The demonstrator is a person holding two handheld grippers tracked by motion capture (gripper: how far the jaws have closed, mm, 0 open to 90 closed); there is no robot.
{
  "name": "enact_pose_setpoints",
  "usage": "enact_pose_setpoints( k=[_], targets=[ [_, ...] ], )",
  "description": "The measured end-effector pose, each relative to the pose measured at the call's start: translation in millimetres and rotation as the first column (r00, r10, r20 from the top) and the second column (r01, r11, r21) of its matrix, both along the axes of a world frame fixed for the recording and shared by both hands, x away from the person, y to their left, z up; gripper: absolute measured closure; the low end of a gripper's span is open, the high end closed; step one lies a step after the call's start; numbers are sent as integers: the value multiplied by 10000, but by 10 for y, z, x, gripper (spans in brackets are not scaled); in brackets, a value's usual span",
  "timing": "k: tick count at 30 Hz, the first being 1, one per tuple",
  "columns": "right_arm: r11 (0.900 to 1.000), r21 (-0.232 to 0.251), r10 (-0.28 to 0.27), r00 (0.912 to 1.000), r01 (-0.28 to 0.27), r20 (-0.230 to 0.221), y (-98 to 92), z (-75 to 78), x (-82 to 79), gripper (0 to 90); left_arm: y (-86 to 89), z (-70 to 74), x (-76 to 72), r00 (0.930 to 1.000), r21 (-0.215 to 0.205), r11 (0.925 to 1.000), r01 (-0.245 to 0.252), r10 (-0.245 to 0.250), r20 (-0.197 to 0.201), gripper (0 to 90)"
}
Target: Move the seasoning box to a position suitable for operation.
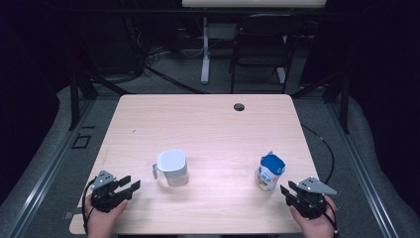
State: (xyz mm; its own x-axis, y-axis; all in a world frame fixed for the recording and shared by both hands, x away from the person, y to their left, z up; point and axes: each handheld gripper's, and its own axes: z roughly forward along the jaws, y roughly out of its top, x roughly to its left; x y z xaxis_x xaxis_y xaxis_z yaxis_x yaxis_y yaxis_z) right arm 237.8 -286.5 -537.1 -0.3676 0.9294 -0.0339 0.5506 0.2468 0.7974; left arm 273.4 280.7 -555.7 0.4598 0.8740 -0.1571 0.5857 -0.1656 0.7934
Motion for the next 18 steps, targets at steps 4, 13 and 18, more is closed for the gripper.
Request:
enact_pose_setpoints(
  k=[4,13,18],
  targets=[
    [9999,-129,-62,9999,61,-97,-4,-8,-4,629,-57,-12,18,9997,6,10000,96,-96,235,530],
    [9948,980,-244,9987,287,-454,-84,17,-42,627,-160,14,-49,9983,272,9983,522,-528,227,536],
    [9979,641,-67,9994,88,-333,-8,26,-50,600,-213,67,-72,9973,22,9983,582,-582,450,529]
  ],
)
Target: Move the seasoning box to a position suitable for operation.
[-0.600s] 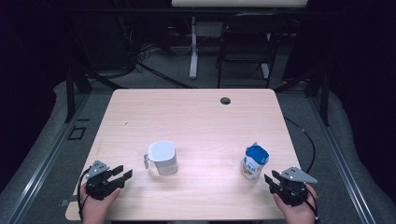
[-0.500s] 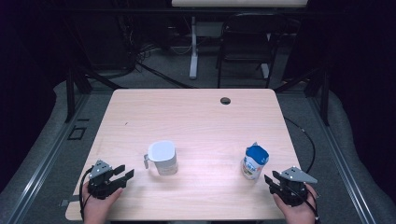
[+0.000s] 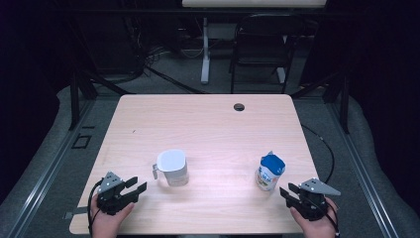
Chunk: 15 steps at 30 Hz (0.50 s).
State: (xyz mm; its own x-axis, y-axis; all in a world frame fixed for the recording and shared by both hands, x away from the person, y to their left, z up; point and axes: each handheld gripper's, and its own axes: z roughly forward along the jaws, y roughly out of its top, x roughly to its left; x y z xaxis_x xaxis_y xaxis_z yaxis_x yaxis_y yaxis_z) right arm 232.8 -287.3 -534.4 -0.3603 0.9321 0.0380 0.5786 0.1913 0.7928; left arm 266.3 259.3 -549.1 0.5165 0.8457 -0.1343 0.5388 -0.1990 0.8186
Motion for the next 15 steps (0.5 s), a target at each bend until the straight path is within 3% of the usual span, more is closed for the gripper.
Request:
enact_pose_setpoints(
  k=[7,8,9,11,12,15],
  targets=[
    [9997,8,230,9997,-230,29,55,-16,20,590,-172,9,124,10000,528,9986,83,-83,-2,503],
    [9997,43,256,9997,-256,22,56,-17,20,589,-191,19,149,10000,510,9987,52,-48,-72,503],
    [9997,68,256,9997,-256,6,54,-22,21,587,-214,27,201,9997,224,9997,112,-107,-210,500],
    [9997,40,253,9997,-253,-34,47,-25,22,587,-233,28,241,9994,233,9995,235,-229,-256,500],
    [9995,178,245,9997,-244,-64,37,-31,21,583,-264,15,298,9993,577,9980,253,-236,-294,495],
    [9993,237,289,9996,-287,-45,23,-29,16,580,-297,-26,379,9985,832,9960,337,-299,-465,498]
  ],
)
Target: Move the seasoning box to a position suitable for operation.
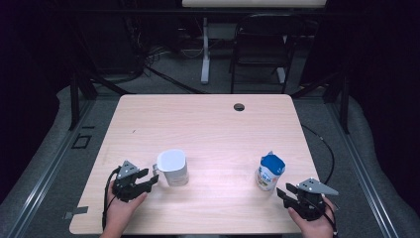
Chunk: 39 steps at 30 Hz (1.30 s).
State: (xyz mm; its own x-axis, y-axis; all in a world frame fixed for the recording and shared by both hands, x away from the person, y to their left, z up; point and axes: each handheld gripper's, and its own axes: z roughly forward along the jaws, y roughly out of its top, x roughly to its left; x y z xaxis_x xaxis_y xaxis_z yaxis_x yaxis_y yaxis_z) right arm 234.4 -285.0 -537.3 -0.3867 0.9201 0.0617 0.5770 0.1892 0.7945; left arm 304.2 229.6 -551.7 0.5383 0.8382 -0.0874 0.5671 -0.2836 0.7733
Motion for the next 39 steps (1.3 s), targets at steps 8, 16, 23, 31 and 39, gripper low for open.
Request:
enact_pose_setpoints(
  k=[8,16,23,31,39],
  targets=[
    [9997,243,-95,9999,94,39,-26,-15,-2,573,-34,-9,94,9993,-72,9995,323,-322,201,535],
    [9996,264,-82,10000,81,35,-19,-21,3,565,-116,-25,120,9958,402,9973,610,-636,656,629],
    [9997,257,0,10000,-1,30,-6,-16,10,565,-118,-13,84,9959,517,9975,484,-522,738,703],
    [9996,266,77,9999,-80,102,-9,-5,-1,567,-169,8,39,9969,781,9963,359,-411,667,711],
    [9995,189,247,9997,-248,91,22,36,-35,586,-199,27,-8,9976,878,9956,325,-376,578,712]
  ],
)
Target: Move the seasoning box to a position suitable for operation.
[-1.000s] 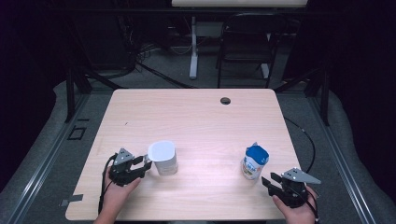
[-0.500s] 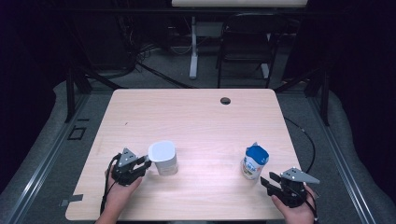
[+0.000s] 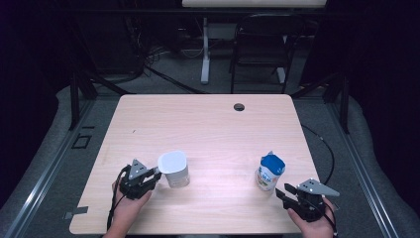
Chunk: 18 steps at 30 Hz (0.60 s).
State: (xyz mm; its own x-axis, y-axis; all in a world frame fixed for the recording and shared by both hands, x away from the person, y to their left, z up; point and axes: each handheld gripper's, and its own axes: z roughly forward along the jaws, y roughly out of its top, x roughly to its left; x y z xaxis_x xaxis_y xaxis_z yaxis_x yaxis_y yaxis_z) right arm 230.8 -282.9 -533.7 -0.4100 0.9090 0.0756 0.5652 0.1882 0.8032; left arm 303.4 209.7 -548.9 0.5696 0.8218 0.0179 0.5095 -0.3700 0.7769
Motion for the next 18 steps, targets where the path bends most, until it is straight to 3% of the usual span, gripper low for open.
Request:
enact_pose_setpoints(
  k=[9,18],
  targets=[
    [9990,-247,364,9993,-363,9,86,13,-18,597,-46,23,-78,9997,163,9996,228,-227,-53,713],
    [9986,-144,502,9985,-505,-193,124,13,-37,600,-167,55,-196,9974,318,9969,716,-715,-42,714]
  ],
)
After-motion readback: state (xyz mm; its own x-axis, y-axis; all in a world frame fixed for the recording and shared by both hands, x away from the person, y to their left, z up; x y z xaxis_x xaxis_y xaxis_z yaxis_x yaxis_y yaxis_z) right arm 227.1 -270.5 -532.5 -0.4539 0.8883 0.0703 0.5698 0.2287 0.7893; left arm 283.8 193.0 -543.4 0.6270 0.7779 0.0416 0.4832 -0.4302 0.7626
